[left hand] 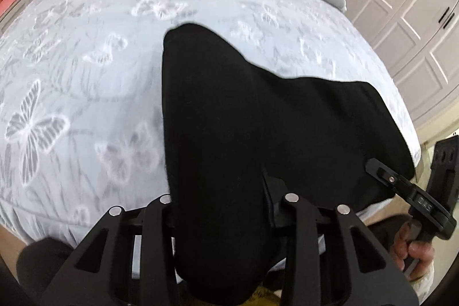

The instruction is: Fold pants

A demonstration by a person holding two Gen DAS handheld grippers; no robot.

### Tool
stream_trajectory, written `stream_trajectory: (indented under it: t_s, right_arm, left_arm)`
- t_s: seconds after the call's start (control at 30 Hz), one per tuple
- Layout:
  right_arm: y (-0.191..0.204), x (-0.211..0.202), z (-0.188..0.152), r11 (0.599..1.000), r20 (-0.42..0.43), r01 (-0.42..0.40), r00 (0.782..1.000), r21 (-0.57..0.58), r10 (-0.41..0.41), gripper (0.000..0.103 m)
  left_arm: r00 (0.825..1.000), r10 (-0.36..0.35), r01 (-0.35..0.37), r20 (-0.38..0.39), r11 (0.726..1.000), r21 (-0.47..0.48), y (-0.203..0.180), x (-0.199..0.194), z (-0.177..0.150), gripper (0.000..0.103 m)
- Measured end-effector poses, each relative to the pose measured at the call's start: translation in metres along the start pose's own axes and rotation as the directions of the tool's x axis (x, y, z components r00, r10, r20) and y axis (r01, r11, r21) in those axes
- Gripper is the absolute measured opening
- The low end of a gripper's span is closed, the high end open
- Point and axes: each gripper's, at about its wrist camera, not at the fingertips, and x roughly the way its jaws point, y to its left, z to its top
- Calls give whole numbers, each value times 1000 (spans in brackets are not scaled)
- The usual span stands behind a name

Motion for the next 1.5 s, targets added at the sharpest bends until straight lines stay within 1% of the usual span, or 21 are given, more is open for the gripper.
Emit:
stream_trajectory:
  t_s: [0.1,0.13,0.2,0.33,0.47,0.6,0.67,0.7,0.77,0.83,0.87,0.9,0.93,1.0,1.07,1.13,1.17,1.23,1.3,1.43,1.5]
  right_arm:
    - [-16,11,-3,999,-10,-9,1000,51,9,40]
    - [-19,13,-4,997,-11,-29,999,65,29,42]
    - [-23,13,-5,997,-9,-35,999,71,35,46]
    - [-26,16,-7,996,-12,-44,999,84,45,54]
    - [-28,20,-9,993,-9,-59,998,104,60,58]
    - [-26,25,-6,994,-8,-56,998,90,56,63]
    - [-25,28,-6,995,-9,-54,998,81,55,66]
    - [-24,29,-5,996,-9,-51,999,75,52,67]
    - [-23,31,-4,996,-6,-47,999,71,47,68]
    - [-23,30,-6,997,-1,-40,999,66,40,66]
    - [-23,29,-6,997,0,-39,999,65,39,64]
    - [-22,29,-6,997,1,-42,999,63,42,57]
    - [-22,28,-5,996,5,-52,999,70,52,51]
    - [-20,26,-4,995,12,-65,998,79,64,43]
    - [-13,20,-4,996,26,-54,998,66,53,39]
    - [-1,10,-4,999,49,-39,998,32,38,36]
    - [5,6,-4,999,60,-37,998,16,36,36]
    - [18,-6,-4,999,76,-37,996,-8,38,35]
    - [28,-17,-7,999,85,-28,996,-34,31,35]
    - [40,-38,-18,998,86,-27,996,-60,32,35]
    - [40,-43,-25,998,84,-29,996,-60,34,35]
  left_arm:
    - [999,31,-31,-19,1000,-5,0,18,-6,42]
    - [999,50,-50,-12,999,-2,0,20,-7,46]
    - [997,72,-71,-4,997,13,4,20,-2,51]
    - [992,122,-122,14,992,18,5,25,0,75]
    - [990,140,-140,26,990,13,11,28,2,87]
    - [992,125,-125,28,992,-4,7,39,2,92]
    - [994,103,-103,22,995,-14,10,43,1,93]
    - [996,86,-85,19,996,-25,10,45,0,93]
    - [1000,25,-25,6,998,-66,17,51,2,93]
    - [1000,-26,26,-6,994,-104,23,55,2,91]
    - [998,-59,58,-6,991,-118,26,54,3,83]
    - [996,-84,83,-8,989,-120,27,53,4,73]
    - [996,-94,92,-7,988,-120,29,50,5,67]
    - [995,-101,101,3,987,-127,31,44,6,46]
    - [993,-117,118,9,984,-132,33,35,8,36]
    - [992,-122,123,20,986,-112,29,23,9,33]
    - [994,-108,110,28,990,-91,24,16,10,32]
    - [995,-90,93,47,994,-59,14,1,9,32]
    - [994,-93,96,60,994,-43,8,-13,5,31]
    - [992,-102,104,77,994,-25,2,-37,-10,31]
    - [993,-84,85,78,996,-8,-2,-44,-21,31]
